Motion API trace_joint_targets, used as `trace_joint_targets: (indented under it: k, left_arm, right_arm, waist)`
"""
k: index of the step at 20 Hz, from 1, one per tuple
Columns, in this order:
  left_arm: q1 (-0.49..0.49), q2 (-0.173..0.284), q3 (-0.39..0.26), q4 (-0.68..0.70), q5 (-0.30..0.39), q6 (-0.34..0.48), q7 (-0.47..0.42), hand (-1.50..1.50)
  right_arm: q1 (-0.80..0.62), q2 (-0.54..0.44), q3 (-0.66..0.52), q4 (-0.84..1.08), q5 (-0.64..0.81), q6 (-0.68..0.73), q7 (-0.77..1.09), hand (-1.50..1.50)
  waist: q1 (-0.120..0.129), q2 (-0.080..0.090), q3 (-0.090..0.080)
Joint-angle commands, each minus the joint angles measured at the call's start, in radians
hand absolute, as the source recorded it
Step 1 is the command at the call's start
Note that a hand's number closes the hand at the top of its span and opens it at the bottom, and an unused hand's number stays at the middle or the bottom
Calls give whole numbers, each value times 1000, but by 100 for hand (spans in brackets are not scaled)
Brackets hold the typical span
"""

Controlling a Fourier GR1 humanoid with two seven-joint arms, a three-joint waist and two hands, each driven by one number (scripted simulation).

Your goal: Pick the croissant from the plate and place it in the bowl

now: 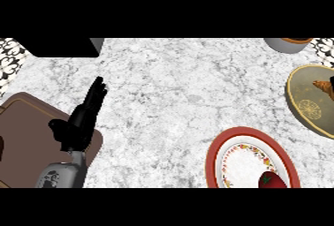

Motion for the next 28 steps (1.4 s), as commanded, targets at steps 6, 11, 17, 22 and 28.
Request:
trace_joint_targets:
  k: [6, 11, 17, 22, 28]
  left_arm:
    - [-36, -36, -27, -7, -42, 38, 34, 0]
    - [-45, 25, 50, 44, 30, -38, 3, 0]
    - [-7, -6, -8, -25, -18, -6, 15, 0]
    - [2, -7, -12, -41, -11, -17, 36, 0]
    - [-58, -12, 11, -18, -10, 2, 75, 0]
  right_arm:
    - [-95, -70, -50, 503, 107, -141, -314, 150]
    - [-147, -78, -63, 764, 154, -239, -443, 150]
    - [-186, -111, -116, 1054, 63, -123, -579, -150]
    - [-212, -113, -114, 1168, 21, -35, -760, -150]
    - [-247, -121, -220, 1176, -100, -22, -863, -150]
  waist:
    - [2, 1, 0]
    - [5, 4, 0]
    - [18, 7, 2]
    - [11, 2, 2]
    - [-3, -1, 1]
